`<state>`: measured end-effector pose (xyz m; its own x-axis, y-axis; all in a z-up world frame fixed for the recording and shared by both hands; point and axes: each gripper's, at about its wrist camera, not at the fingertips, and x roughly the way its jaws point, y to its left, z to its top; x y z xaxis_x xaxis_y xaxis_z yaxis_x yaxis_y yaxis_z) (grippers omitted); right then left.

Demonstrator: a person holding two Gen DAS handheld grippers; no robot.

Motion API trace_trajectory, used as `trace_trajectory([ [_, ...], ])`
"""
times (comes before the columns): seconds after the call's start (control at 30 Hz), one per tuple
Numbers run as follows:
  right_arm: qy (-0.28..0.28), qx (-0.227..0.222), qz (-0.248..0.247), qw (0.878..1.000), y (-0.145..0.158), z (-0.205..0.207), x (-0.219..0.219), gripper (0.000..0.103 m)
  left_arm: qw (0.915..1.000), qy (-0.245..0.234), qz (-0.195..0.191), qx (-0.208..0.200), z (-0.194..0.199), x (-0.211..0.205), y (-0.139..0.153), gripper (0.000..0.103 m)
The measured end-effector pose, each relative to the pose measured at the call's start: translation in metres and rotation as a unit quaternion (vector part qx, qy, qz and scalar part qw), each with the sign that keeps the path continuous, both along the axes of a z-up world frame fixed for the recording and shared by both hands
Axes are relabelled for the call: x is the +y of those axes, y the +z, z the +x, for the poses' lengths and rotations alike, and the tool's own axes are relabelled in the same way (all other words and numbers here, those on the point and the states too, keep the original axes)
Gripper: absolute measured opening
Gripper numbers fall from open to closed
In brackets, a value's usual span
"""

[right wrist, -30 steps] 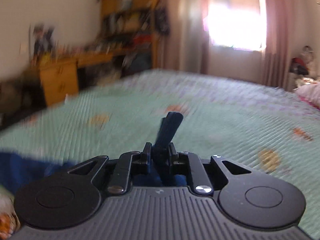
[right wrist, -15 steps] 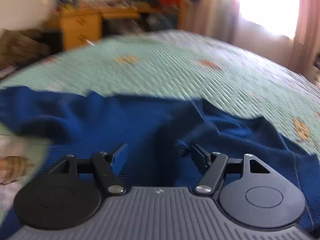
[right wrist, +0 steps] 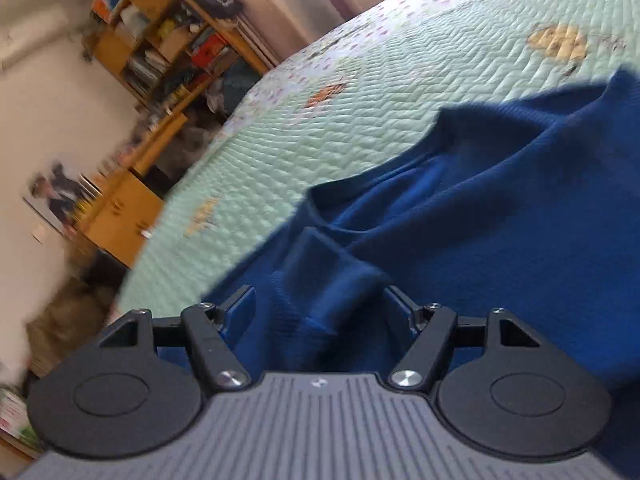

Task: Fold clothes
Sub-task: 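Lay the sleeve down and smooth the body with the right gripper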

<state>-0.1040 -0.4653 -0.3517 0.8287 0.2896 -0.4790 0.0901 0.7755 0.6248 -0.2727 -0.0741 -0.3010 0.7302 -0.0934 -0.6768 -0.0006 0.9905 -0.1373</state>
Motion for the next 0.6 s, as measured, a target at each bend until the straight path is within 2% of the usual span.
trace_trajectory([
  [0.07, 0.081, -0.061, -0.034, 0.994, 0.015, -0.009, 0.03, 0.072, 1.0, -0.001, 0.0, -0.001, 0.0, 0.001, 0.0, 0.095],
  [0.1, 0.127, -0.091, -0.054, 0.986, 0.023, -0.017, 0.046, 0.071, 1.0, 0.0, 0.0, 0.0, 0.0, 0.002, -0.001, 0.095],
  [0.17, 0.162, -0.123, -0.088, 0.975, 0.037, -0.037, 0.061, 0.071, 1.0, 0.003, -0.003, 0.003, 0.001, 0.003, -0.003, 0.095],
  [0.23, 0.143, -0.131, -0.099, 0.976, 0.042, -0.049, 0.06, 0.072, 0.9999, 0.005, -0.008, 0.007, 0.001, 0.003, -0.005, 0.095],
  [0.3, 0.109, -0.113, -0.095, 0.983, 0.037, -0.047, 0.05, 0.072, 0.9999, 0.001, -0.011, 0.009, -0.001, 0.0, -0.005, 0.095],
  [0.37, 0.117, -0.044, -0.079, 0.989, 0.022, -0.036, 0.049, 0.073, 0.9999, -0.004, -0.011, 0.005, -0.005, -0.002, -0.002, 0.095],
  [0.43, 0.132, 0.023, -0.062, 0.989, 0.006, -0.029, 0.049, 0.072, 0.9999, -0.005, -0.009, -0.002, -0.007, -0.002, 0.004, 0.095],
  [0.47, 0.128, 0.024, -0.055, 0.99, 0.001, -0.033, 0.046, 0.068, 0.9999, -0.004, -0.009, -0.007, -0.009, -0.001, 0.007, 0.095],
  [0.53, 0.096, -0.013, -0.023, 0.995, 0.005, -0.054, 0.025, 0.069, 0.9999, -0.001, -0.008, -0.012, -0.011, 0.004, 0.011, 0.095],
  [0.6, 0.035, -0.033, 0.004, 0.999, 0.007, -0.074, -0.015, 0.073, 0.9999, 0.003, -0.005, -0.01, -0.012, 0.008, 0.012, 0.095],
])
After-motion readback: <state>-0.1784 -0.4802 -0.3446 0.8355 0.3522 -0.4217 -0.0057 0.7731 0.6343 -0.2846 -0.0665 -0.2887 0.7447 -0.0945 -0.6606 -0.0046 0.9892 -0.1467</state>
